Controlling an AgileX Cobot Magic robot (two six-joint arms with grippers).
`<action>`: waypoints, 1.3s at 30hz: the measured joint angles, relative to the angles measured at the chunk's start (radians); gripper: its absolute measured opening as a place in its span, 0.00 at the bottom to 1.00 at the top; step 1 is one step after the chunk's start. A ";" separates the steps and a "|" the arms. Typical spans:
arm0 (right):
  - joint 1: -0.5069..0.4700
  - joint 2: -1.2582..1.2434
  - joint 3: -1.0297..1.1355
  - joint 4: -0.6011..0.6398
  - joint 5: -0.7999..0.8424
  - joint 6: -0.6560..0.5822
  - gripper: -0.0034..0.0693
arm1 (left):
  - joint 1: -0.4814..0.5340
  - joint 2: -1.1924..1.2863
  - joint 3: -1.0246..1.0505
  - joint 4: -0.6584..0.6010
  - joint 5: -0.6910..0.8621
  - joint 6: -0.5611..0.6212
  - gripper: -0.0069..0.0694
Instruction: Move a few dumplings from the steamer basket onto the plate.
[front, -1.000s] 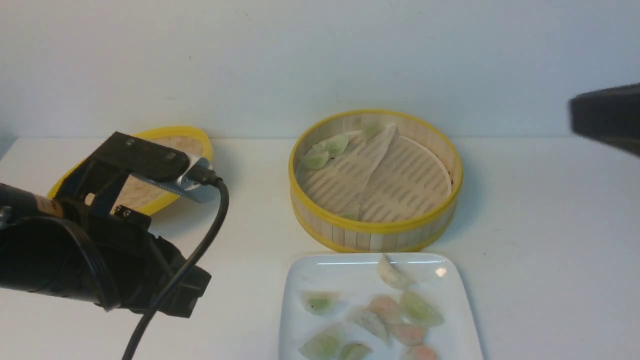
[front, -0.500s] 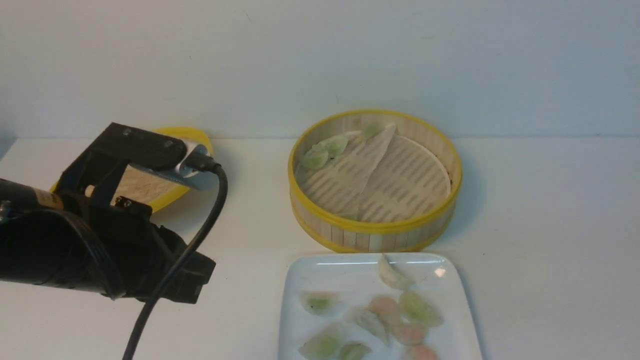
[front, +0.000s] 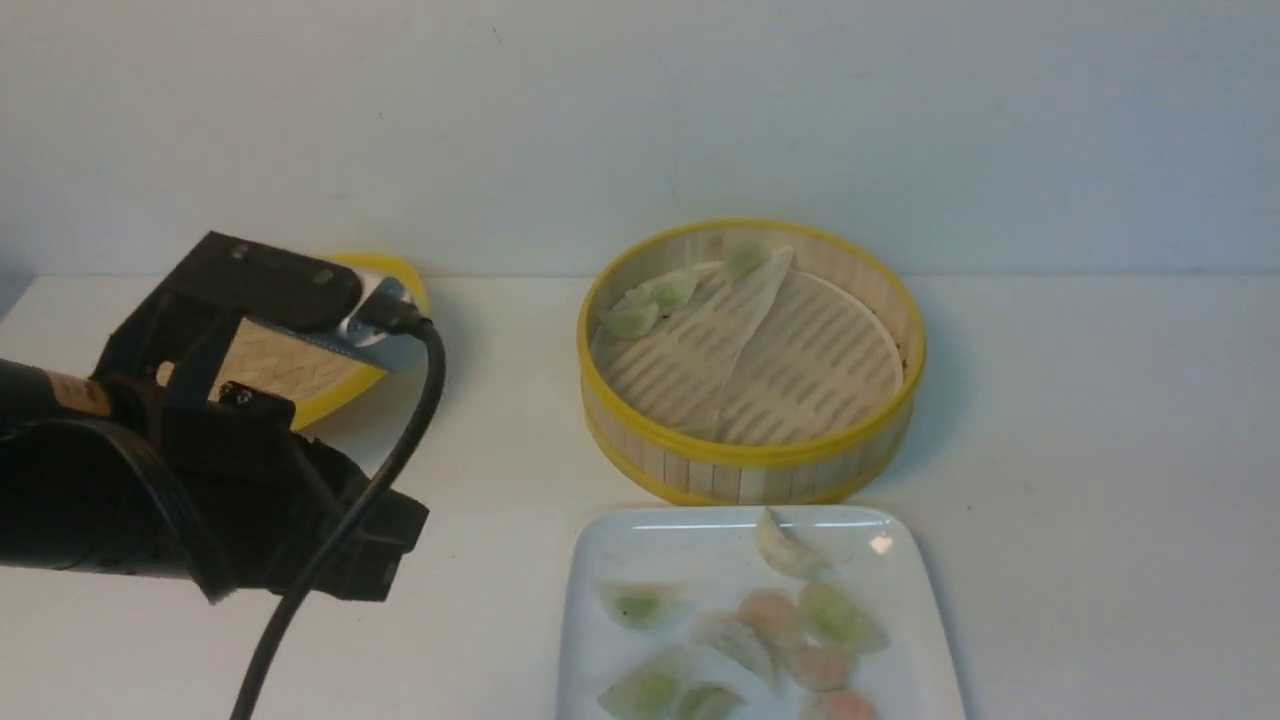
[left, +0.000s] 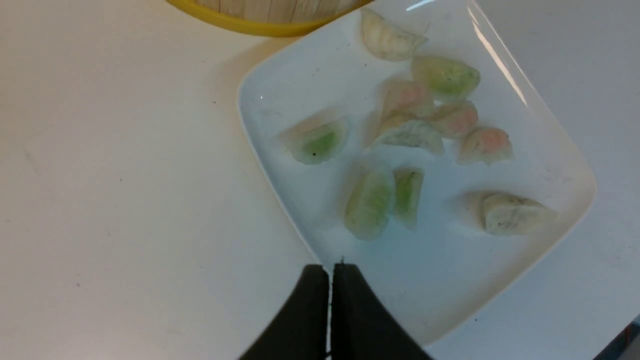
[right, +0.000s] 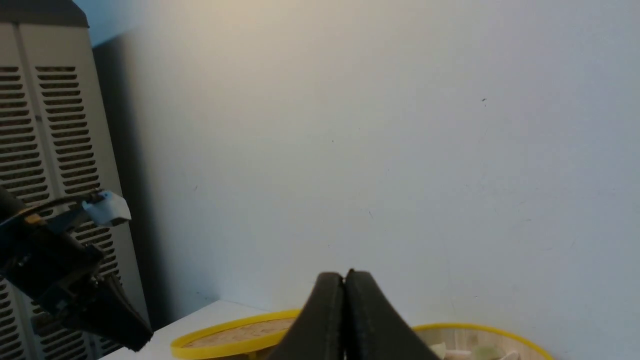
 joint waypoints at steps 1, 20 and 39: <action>0.000 0.000 0.001 0.000 0.000 0.000 0.03 | 0.000 -0.020 0.001 0.001 -0.013 0.000 0.08; 0.000 0.000 0.001 0.000 0.001 0.000 0.03 | 0.000 -0.654 0.001 -0.004 -0.224 -0.001 0.08; 0.000 0.000 0.001 0.000 0.001 0.000 0.03 | 0.000 -0.716 0.001 -0.072 -0.143 0.027 0.08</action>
